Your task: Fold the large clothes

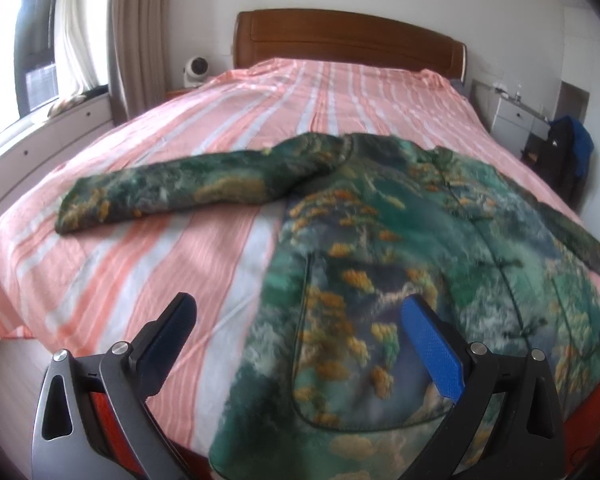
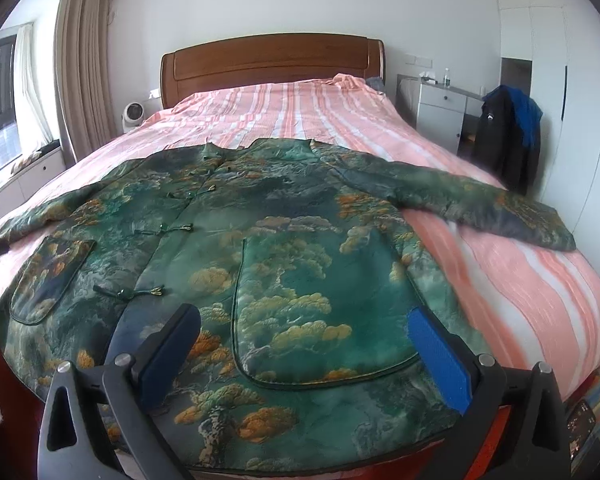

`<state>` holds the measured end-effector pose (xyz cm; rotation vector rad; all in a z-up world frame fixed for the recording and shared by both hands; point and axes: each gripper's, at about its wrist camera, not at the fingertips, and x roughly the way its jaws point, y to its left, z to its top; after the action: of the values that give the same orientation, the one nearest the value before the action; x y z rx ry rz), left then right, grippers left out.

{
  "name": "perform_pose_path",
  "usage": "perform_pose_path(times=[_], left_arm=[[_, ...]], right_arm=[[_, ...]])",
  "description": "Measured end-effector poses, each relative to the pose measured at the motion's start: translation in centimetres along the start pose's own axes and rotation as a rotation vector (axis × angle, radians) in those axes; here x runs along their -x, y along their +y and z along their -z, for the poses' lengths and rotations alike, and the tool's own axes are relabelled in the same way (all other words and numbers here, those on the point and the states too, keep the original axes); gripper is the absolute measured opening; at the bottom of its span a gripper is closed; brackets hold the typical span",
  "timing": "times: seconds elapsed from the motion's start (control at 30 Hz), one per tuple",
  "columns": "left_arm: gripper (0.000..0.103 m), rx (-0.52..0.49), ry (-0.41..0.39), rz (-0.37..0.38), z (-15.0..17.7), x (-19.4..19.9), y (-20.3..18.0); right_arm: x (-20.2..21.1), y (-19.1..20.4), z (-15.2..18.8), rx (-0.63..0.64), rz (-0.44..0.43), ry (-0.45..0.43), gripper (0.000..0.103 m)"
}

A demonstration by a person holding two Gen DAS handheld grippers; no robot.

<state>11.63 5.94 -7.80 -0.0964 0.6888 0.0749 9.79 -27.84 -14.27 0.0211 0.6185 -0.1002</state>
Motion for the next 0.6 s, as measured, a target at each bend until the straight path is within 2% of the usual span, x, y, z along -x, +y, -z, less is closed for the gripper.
perform_pose_path(times=[0.07, 0.17, 0.3, 0.4, 0.6], left_arm=[[0.102, -0.016, -0.013, 0.0, -0.9, -0.3, 0.0], [0.102, -0.037, -0.01, -0.05, -0.9, -1.5, 0.1], [0.102, 0.015, 0.038, -0.068, 1.1, -3.4, 1.1], [0.102, 0.006, 0.078, -0.075, 2.2, -4.1, 1.1], [0.102, -0.002, 0.044, -0.104, 2.4, -3.8, 1.4]], right_arm=[[-0.1, -0.1, 0.0, -0.001, 0.004, 0.0, 0.102], [-0.2, -0.2, 0.0, -0.004, 0.017, 0.0, 0.102], [-0.1, -0.3, -0.1, -0.002, 0.047, -0.012, 0.102], [0.1, -0.5, 0.0, -0.003, 0.073, -0.019, 0.102], [-0.5, -1.2, 0.0, -0.03, 0.1, 0.007, 0.102]])
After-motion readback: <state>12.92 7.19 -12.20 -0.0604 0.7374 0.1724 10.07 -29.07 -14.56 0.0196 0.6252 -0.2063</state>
